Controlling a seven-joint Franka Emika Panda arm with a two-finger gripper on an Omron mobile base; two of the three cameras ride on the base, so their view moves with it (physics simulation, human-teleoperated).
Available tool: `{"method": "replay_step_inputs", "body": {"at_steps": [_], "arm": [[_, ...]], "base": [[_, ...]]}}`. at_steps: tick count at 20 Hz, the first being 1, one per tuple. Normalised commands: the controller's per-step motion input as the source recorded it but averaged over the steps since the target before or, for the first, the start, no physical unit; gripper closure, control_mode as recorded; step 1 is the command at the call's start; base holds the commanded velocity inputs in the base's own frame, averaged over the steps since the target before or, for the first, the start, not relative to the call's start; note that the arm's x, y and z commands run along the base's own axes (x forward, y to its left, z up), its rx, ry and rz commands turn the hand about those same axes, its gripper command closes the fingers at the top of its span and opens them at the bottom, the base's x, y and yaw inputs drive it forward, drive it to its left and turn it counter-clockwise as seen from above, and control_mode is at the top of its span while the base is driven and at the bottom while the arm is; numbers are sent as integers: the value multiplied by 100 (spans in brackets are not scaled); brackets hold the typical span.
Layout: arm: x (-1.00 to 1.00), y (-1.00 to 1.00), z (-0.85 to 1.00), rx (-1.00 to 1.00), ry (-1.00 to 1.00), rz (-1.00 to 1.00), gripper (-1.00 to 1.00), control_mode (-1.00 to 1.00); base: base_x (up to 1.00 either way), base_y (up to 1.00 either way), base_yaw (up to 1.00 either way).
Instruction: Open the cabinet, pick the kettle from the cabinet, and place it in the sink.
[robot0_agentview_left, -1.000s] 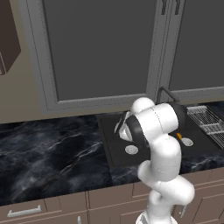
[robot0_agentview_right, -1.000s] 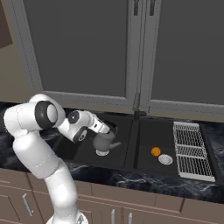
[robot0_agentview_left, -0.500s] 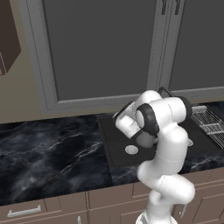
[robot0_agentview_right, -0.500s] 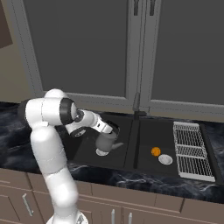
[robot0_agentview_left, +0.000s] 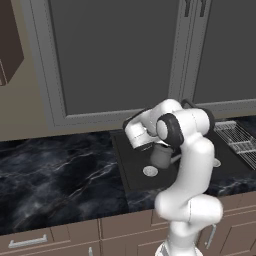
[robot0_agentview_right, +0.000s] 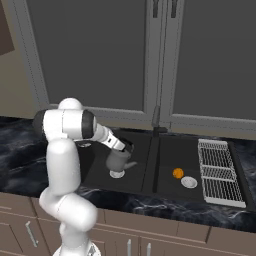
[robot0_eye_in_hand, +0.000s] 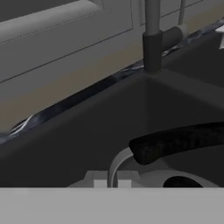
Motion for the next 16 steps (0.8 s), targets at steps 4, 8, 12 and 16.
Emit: {"method": "replay_step_inputs", "body": {"at_steps": [4, 8, 12, 16], "arm": [[-16, -4, -25, 0, 0, 4, 100, -100], [-25, -8, -28, 0, 0, 4, 100, -100], [-30, -9, -29, 0, 0, 3, 100, -100], [-27, -6, -33, 0, 0, 4, 100, -100]], "base": [[0, 0, 0], [0, 0, 0], [0, 0, 0], [0, 0, 0]]}}
